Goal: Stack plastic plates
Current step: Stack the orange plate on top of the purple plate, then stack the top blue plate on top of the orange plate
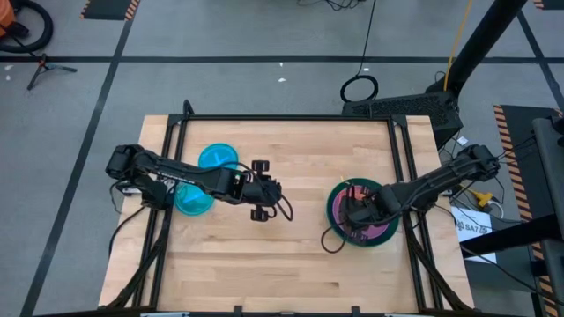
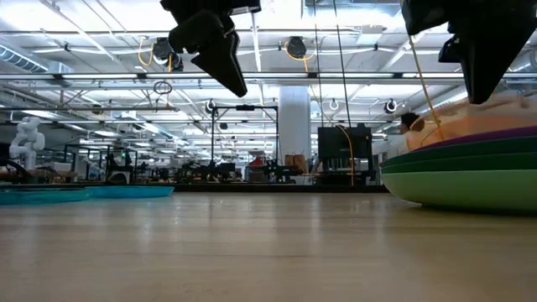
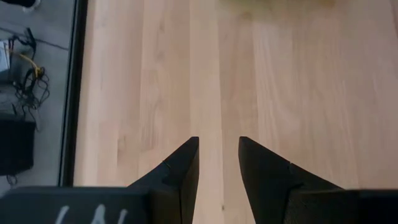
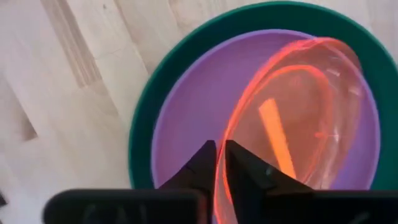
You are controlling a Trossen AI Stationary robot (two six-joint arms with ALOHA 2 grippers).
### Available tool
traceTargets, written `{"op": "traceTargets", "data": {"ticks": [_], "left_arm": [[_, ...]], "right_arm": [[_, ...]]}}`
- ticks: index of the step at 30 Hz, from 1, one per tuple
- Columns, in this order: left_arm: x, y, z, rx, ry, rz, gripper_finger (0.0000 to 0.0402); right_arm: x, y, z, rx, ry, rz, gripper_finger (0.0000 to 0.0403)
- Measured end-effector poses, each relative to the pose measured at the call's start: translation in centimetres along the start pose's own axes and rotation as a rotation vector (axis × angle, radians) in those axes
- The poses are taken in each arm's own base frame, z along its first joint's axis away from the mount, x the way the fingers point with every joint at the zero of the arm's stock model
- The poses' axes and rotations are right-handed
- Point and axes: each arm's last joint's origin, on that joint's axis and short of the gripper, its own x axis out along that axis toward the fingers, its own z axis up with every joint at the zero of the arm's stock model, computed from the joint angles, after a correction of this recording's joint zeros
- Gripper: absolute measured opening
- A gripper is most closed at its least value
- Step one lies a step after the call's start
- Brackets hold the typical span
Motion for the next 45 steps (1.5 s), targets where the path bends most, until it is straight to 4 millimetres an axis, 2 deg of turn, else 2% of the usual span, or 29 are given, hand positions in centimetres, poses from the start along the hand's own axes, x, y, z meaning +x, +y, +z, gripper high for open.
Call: {"op": "traceTargets", "data": {"ticks": [6, 11, 17, 22, 26, 29, 37, 42, 45], "left_arm": [[0.0, -0.1, -0.9, -0.037, 0.088, -0.005, 0.0120], [0.1, -0.1, -1.8, -0.055, 0.158, -0.005, 0.0120], [1.2, -0.5, -3.6, -0.026, 0.239, -0.005, 0.0120], [2.9, -0.4, -6.1, -0.022, 0.335, 0.004, 0.0120], [4.2, 0.5, -8.4, -0.051, 0.409, 0.017, 0.0120], [4.6, 1.6, -9.8, -0.103, 0.399, 0.001, 0.0120], [3.2, 4.6, -12.7, -0.269, 0.240, -0.037, 0.0120], [2.6, 5.5, -14.5, -0.311, 0.238, -0.012, 0.0120], [3.2, 5.9, -15.5, -0.352, 0.260, 0.006, 0.0120]], "right_arm": [[0.0, 0.2, 0.1, 0.015, -0.027, -0.002, 0.0087], [-0.1, -0.1, 0.3, -0.046, -0.128, -0.113, 0.0114], [-0.2, -0.2, 1.0, -0.168, -0.281, -0.247, 0.0120], [-0.4, 0.1, 1.6, -0.265, -0.365, -0.291, 0.0113], [-0.6, 0.4, 2.0, -0.315, -0.414, -0.298, 0.0112], [-1.0, 0.4, 2.1, -0.345, -0.447, -0.286, 0.0112], [-2.5, -0.7, 1.4, -0.384, -0.637, -0.231, 0.0112], [-2.5, -1.7, 0.4, -0.390, -0.794, -0.173, 0.0112], [-2.2, -2.3, -0.2, -0.381, -0.868, -0.147, 0.0112]]}}
